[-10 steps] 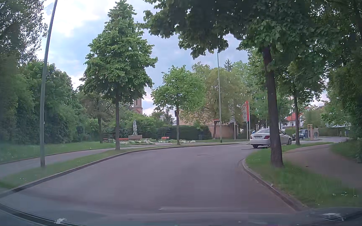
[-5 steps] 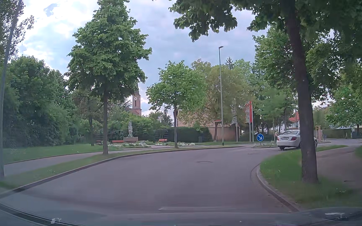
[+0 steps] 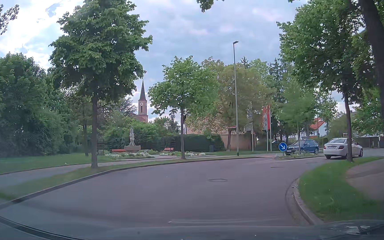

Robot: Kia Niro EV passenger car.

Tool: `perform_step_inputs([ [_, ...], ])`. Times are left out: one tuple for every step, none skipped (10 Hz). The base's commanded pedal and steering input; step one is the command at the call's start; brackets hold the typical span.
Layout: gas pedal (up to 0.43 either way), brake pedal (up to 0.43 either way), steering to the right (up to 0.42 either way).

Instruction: Follow the waypoints while adhering to traffic rules and regulations

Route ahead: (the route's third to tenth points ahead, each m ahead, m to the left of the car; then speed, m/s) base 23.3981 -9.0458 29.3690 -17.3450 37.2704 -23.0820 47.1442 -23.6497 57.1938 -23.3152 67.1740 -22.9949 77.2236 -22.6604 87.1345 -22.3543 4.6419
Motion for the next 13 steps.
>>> perform_step_inputs([
  [0.0, 0.018, 0.033],
  [0.0, 0.018, 0.039],
  [0.008, 0.018, 0.04],
  [0.02, 0.018, 0.041],
  [0.039, 0.018, 0.045],
  [0.039, 0.018, 0.055],
  [0.039, 0.018, 0.071],
  [0.039, 0.018, 0.083],
  [0.039, 0.018, 0.098],
  [0.039, 0.018, 0.116],
  [0.039, 0.018, 0.131],
  [0.039, 0.018, 0.154],
  [0.039, 0.018, 0.178],
])
